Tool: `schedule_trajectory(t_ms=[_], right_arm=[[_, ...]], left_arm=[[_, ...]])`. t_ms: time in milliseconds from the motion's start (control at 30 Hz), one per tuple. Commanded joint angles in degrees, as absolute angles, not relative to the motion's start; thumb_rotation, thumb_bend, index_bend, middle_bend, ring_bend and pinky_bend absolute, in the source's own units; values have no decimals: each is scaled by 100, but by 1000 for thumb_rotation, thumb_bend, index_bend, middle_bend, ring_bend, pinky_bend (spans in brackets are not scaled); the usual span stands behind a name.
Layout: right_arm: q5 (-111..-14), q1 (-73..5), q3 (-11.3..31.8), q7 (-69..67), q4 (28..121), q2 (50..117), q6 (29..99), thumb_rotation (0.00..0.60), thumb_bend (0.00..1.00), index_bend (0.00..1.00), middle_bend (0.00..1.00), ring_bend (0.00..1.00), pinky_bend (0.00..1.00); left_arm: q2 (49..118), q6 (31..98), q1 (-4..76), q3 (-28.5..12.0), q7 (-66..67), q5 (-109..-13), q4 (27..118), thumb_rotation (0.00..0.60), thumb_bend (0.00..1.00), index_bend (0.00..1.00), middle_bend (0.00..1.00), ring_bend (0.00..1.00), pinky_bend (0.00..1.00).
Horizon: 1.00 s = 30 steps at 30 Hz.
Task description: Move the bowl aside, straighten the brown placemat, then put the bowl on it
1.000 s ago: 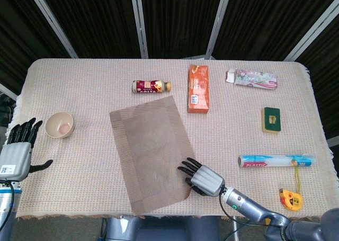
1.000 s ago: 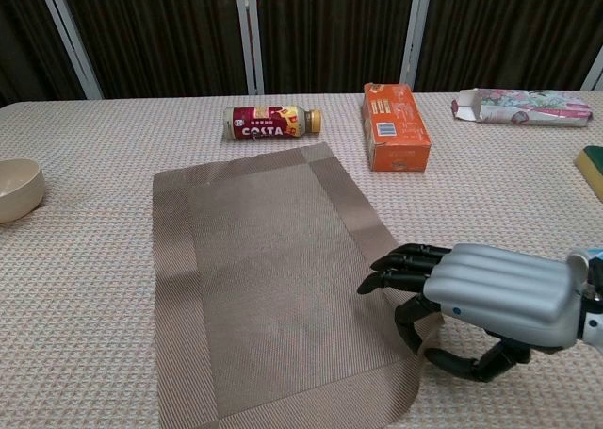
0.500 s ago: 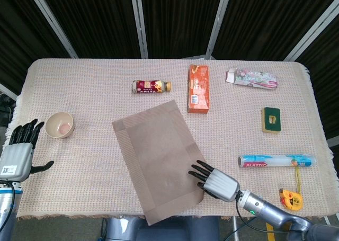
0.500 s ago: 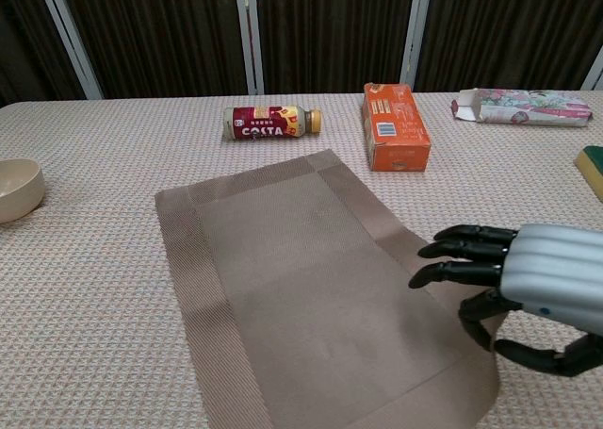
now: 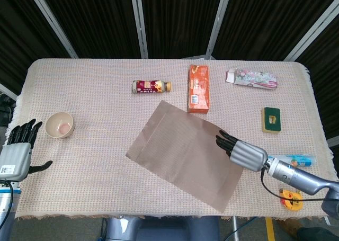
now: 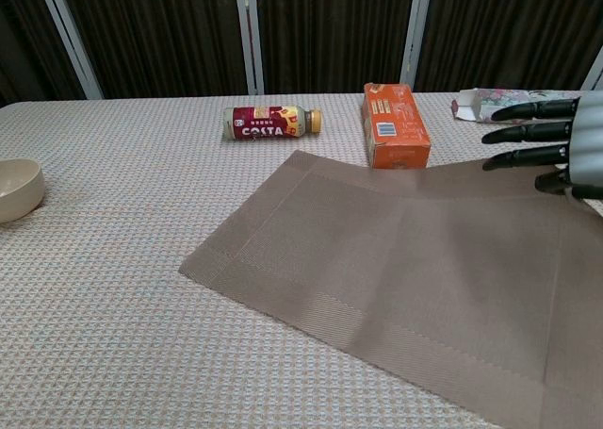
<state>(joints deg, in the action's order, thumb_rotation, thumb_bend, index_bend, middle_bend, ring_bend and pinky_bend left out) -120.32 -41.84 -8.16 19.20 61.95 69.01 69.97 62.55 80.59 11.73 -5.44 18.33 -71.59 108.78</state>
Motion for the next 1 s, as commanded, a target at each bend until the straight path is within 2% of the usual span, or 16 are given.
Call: schedule_trajectory(t_ms=[33, 100, 200, 233, 267, 333, 367, 400, 633, 767, 1000], right_arm=[[-12129, -4448, -672, 2165, 5601, 7077, 6787, 600, 393, 646, 116, 0, 0], [-12119, -4484, -656, 2198, 5361, 7196, 6771, 600, 359, 646, 117, 0, 0], [-12111, -4484, -631, 2233, 5037, 7377, 6901, 600, 209, 604, 111, 0, 0], [-12099, -4469, -608, 2266, 4939, 7426, 6979, 600, 119, 489, 83, 0, 0], [-12085, -4448, -583, 2303, 4844, 7474, 7066, 600, 81, 399, 65, 0, 0], [-11989, -4369, -506, 2355, 4707, 7541, 7221, 600, 6, 85, 7, 0, 0], [-11887, -4294, -442, 2371, 4650, 7584, 7317, 600, 0, 23, 0, 0, 0], [-11818, -4247, -396, 2381, 4632, 7605, 7380, 600, 0, 0, 0, 0, 0], [-10866, -3521, 156, 2006, 4922, 7785, 8468, 600, 0, 0, 0, 0, 0], [-10002, -2904, 441, 1505, 5875, 7706, 8793, 600, 0, 0, 0, 0, 0], [-9037, -2133, 492, 1190, 7869, 7082, 8839, 600, 0, 0, 0, 0, 0]], left_arm=[[6267, 8029, 1189, -559, 1848, -7119, 10857, 600, 65, 0, 0, 0, 0], [6274, 8018, 1195, -558, 1863, -7112, 10852, 600, 65, 0, 0, 0, 0], [6289, 8014, 1196, -550, 1883, -7115, 10842, 600, 65, 0, 0, 0, 0], [6293, 8009, 1197, -548, 1889, -7112, 10840, 600, 65, 0, 0, 0, 0], [6297, 8004, 1198, -546, 1892, -7107, 10838, 600, 65, 0, 0, 0, 0], [6303, 7991, 1203, -545, 1897, -7100, 10834, 600, 65, 0, 0, 0, 0], [6306, 7987, 1205, -543, 1901, -7098, 10833, 600, 66, 0, 0, 0, 0], [6308, 7984, 1206, -542, 1902, -7100, 10834, 600, 66, 0, 0, 0, 0], [6347, 7958, 1223, -495, 1950, -7197, 10834, 600, 65, 0, 0, 0, 0], [6440, 7901, 1293, -457, 1911, -7437, 10691, 600, 65, 0, 0, 0, 0], [6847, 7547, 1700, -403, 1522, -8286, 9992, 600, 65, 27, 0, 0, 0]])
